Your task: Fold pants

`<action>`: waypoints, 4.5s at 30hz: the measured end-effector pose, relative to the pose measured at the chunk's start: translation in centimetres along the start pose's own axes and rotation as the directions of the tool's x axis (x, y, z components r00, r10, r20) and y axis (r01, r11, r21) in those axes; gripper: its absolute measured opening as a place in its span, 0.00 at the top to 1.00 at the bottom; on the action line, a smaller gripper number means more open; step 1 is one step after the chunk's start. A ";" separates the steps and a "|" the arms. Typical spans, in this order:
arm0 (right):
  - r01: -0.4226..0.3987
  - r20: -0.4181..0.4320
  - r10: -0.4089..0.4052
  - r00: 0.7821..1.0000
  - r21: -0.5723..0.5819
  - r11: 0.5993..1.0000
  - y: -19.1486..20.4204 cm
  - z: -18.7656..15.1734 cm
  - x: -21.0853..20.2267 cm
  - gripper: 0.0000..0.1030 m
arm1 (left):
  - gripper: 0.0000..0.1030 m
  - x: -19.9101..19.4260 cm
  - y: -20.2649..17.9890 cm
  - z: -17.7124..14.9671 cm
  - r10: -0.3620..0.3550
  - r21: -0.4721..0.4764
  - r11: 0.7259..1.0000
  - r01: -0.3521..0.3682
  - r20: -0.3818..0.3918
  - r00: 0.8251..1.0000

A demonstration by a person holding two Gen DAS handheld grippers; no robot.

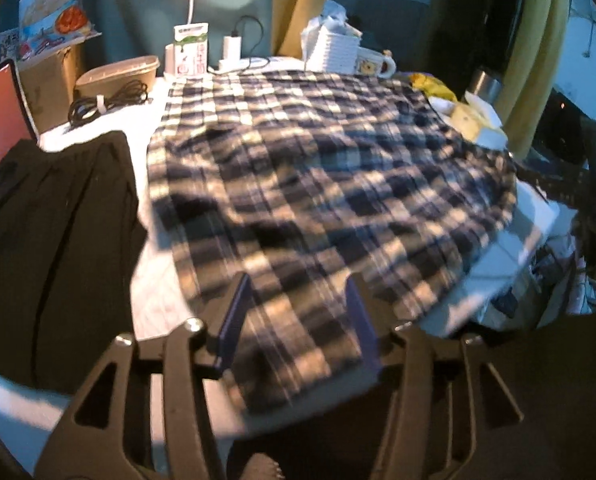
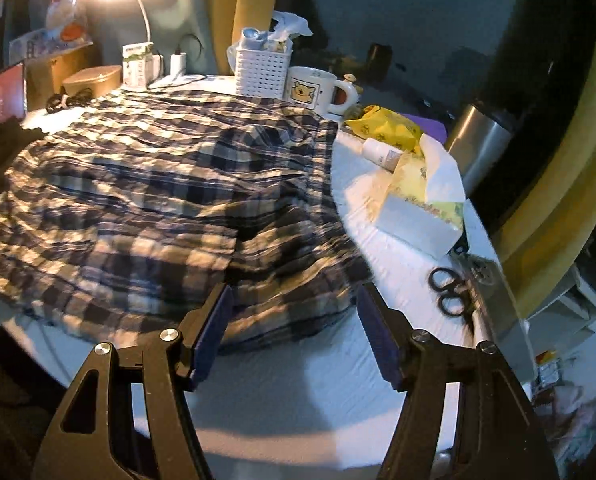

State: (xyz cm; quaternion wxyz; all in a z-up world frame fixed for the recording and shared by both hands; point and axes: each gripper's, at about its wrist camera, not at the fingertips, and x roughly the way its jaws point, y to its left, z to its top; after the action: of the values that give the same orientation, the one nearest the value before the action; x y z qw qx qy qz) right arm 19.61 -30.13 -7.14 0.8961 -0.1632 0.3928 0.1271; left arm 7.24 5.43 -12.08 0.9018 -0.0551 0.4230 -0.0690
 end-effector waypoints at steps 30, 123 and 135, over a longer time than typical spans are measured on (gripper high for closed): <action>0.103 -0.079 -0.107 0.991 -0.056 0.993 -0.4 -3.8 3.4 0.33 | 0.71 1.5 -1.0 -3.3 0.135 0.090 0.986 -0.137 0.034 0.990; -0.093 0.193 0.047 0.980 0.239 0.967 -6.8 19.5 16.2 0.95 | 0.95 15.0 16.2 30.9 0.026 -0.030 0.999 -0.019 0.241 0.970; -0.187 0.048 0.180 0.982 0.239 0.953 -6.9 19.5 21.1 0.34 | 0.94 16.4 16.3 30.3 -0.015 0.018 1.000 0.013 0.148 0.989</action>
State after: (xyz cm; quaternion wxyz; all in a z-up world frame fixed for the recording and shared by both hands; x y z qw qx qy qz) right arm 48.91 -26.63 -9.07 0.8986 -0.0135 0.4071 0.1628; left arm 42.17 19.96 -7.77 0.9306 -0.0554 0.3539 -0.0746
